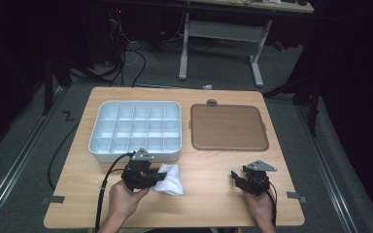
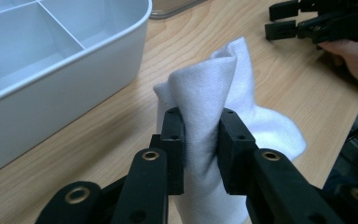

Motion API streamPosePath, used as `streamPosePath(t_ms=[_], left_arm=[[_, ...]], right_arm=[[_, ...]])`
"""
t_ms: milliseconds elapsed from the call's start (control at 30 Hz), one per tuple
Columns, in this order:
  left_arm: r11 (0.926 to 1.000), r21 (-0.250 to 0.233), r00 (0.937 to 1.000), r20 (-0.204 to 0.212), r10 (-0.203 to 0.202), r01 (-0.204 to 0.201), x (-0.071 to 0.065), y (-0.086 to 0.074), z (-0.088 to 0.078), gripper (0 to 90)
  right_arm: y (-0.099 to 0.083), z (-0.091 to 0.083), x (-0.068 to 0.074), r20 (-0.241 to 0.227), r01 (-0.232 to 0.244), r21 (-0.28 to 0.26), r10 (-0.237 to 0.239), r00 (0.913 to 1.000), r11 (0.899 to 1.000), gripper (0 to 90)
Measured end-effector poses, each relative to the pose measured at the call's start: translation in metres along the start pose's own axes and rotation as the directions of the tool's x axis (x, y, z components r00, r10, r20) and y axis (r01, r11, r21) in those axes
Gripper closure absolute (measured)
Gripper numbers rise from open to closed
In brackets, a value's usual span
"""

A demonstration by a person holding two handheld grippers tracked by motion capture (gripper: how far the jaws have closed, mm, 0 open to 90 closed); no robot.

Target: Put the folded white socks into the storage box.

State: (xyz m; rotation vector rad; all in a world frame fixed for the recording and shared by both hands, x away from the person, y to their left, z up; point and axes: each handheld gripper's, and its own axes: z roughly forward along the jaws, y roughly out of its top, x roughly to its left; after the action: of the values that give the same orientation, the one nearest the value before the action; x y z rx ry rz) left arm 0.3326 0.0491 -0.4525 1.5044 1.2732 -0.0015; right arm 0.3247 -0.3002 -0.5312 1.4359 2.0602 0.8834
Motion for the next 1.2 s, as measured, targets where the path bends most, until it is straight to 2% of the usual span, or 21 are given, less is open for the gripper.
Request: streamPosePath(t_ms=[133, 500, 767, 900, 1167, 1200], left_arm=[[1.0000, 0.001, 1.0000, 0.003, 0.008, -0.008, -0.001, 0.006, -0.002, 74.8], [0.9999, -0.015, 0.9995, 0.031, 0.000, 0.001, -0.005, 0.022, -0.007, 74.8], [0.9997, -0.023, 0.9995, 0.032, 0.007, -0.006, -0.004, 0.032, -0.010, 74.8], [0.9995, -0.031, 0.9992, 0.039, -0.009, 0.010, -0.003, 0.037, -0.011, 74.8], [0.9986, -0.051, 0.9991, 0.041, -0.008, 0.010, 0.000, 0.051, -0.014, 74.8], [0.9984, -0.052, 0.9987, 0.048, -0.018, 0.021, 0.001, 0.055, -0.015, 74.8]], right_arm=[[0.000, 0.000, 0.000, 0.000, 0.002, 0.000, -0.002, 1.0000, 1.000, 45.5], [0.000, 0.000, 0.000, 0.000, 0.000, 0.000, 0.000, 1.0000, 1.000, 45.5], [0.000, 0.000, 0.000, 0.000, 0.000, 0.000, 0.000, 1.0000, 1.000, 45.5], [0.000, 0.000, 0.000, 0.000, 0.002, -0.001, -0.002, 1.0000, 1.000, 45.5], [0.000, 0.000, 0.000, 0.000, 0.002, -0.001, -0.002, 1.0000, 1.000, 45.4], [0.000, 0.000, 0.000, 0.000, 0.000, 0.000, 0.000, 1.0000, 1.000, 45.5]])
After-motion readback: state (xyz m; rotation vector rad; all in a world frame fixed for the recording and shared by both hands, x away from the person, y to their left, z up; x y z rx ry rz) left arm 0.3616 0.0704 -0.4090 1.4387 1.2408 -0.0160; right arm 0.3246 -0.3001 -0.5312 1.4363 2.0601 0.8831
